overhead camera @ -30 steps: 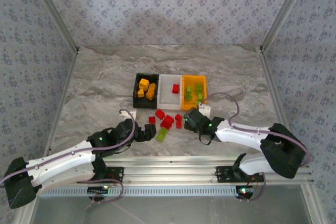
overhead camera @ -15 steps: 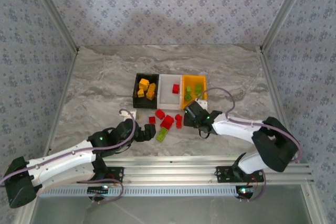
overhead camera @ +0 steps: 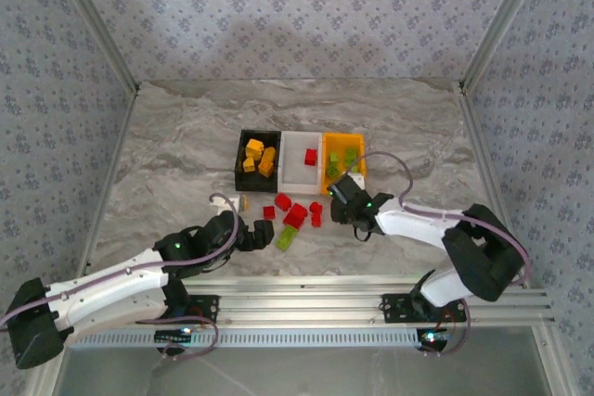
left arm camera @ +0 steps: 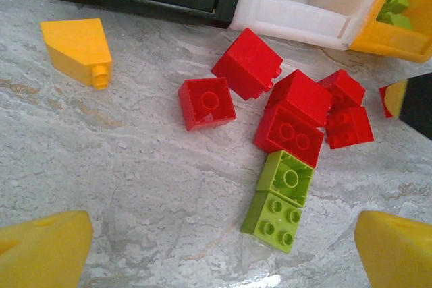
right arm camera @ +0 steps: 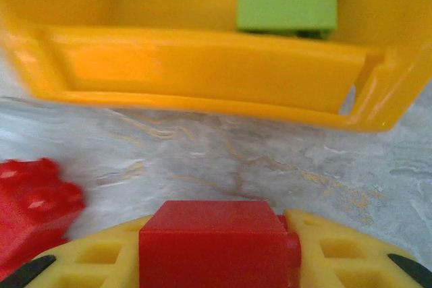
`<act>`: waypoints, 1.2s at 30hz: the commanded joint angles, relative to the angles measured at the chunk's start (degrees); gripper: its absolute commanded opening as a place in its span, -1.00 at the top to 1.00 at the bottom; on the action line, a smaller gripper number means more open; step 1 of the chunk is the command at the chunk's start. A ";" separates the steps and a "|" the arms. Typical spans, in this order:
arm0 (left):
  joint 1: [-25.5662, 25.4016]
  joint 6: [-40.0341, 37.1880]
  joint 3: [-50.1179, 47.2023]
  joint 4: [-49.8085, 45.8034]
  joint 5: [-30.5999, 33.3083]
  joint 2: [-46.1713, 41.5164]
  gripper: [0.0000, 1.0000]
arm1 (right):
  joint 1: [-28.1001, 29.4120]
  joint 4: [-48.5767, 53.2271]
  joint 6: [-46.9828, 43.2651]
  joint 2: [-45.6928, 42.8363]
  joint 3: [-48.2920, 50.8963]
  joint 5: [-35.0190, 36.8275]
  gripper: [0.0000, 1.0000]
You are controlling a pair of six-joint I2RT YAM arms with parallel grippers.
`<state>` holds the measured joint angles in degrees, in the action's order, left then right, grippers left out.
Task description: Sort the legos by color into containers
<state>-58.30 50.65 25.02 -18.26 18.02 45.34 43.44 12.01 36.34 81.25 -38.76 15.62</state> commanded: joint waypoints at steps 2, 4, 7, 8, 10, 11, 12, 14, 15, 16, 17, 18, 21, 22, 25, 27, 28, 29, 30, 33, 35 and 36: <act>-0.41 0.40 -0.36 -2.11 2.39 -1.15 -0.99 | 3.52 2.11 -3.72 -6.42 -4.29 -0.06 0.29; -0.41 0.42 -0.49 -2.30 2.50 -1.40 -0.99 | 4.84 2.58 -4.73 -5.74 -7.93 -0.30 0.29; -0.41 0.74 -0.67 -2.30 2.62 -1.58 -0.99 | 5.36 2.43 -5.64 -0.50 -14.18 -0.69 0.28; -0.41 0.77 -0.67 -2.30 2.55 -1.64 -0.99 | 5.12 2.10 -5.76 2.14 -16.75 -0.85 0.28; -0.39 0.67 -0.61 -2.48 2.34 -1.72 -0.99 | 4.82 1.59 -6.02 7.02 -21.09 -0.94 0.26; -0.36 0.75 -0.50 -2.83 2.41 -1.66 -0.99 | 4.62 2.04 -6.02 9.70 -23.70 -0.79 0.24; -0.41 0.84 -0.41 -3.29 2.43 -1.66 -0.99 | 4.32 2.53 -6.07 11.91 -25.83 -0.61 0.23; -0.49 0.94 -0.36 -3.92 2.22 -1.90 -0.99 | 3.64 4.50 -5.64 16.78 -31.90 0.14 0.22; -0.49 1.02 -0.32 -4.13 2.12 -2.00 -0.99 | 3.17 5.17 -5.41 18.57 -33.71 0.42 0.21; -0.50 1.11 -0.36 -4.32 1.93 -2.14 -0.99 | 2.68 5.87 -5.24 20.40 -35.78 0.74 0.19; -0.49 1.05 -0.40 -4.33 1.63 -2.18 -0.99 | 2.23 6.49 -5.14 21.86 -37.88 0.94 0.17; -0.50 0.86 -0.41 -4.24 1.25 -2.13 -0.99 | 1.86 6.92 -5.05 23.24 -39.44 0.99 0.13; -0.50 -0.36 -0.45 -3.70 -0.04 -1.39 -0.99 | 0.82 8.19 -5.46 26.72 -44.27 -0.08 -0.07; -0.50 -1.01 -0.34 -3.39 -0.62 -0.96 -0.99 | 0.61 9.22 -5.42 27.60 -46.10 -0.23 -0.18; -0.45 -2.67 0.35 -2.65 -2.38 1.35 -0.99 | 0.45 10.32 -5.09 28.14 -48.18 0.12 -0.39; -0.65 -4.72 1.26 -1.66 -4.24 3.81 -0.99 | 0.54 9.32 -4.96 26.50 -47.27 0.42 -0.45; -0.95 -5.53 1.91 -1.35 -4.98 5.41 -0.98 | 0.67 8.68 -4.87 25.15 -46.23 0.63 -0.47; -1.55 -6.61 2.70 -1.02 -5.58 7.50 -0.98 | 0.78 8.09 -4.72 23.61 -44.81 0.90 -0.47; -2.12 -7.48 3.68 -0.99 -5.96 9.47 -0.98 | 0.85 7.50 -4.50 22.10 -43.31 1.07 -0.48; -5.59 -10.12 7.48 -1.03 -5.62 16.84 -0.91 | 1.02 4.98 -3.22 16.48 -36.81 1.13 -0.50; -8.48 -11.40 10.30 -1.37 -4.11 22.15 -0.86 | 1.12 3.64 -2.23 12.65 -32.19 1.42 -0.52; -9.53 -11.78 11.49 -1.43 -3.49 24.24 -0.84 | 1.12 3.25 -1.87 11.30 -30.53 1.44 -0.52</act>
<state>-65.41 42.57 32.45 -20.36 13.72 65.95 44.29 17.10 32.45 97.67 -73.25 15.70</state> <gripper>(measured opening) 0.925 0.759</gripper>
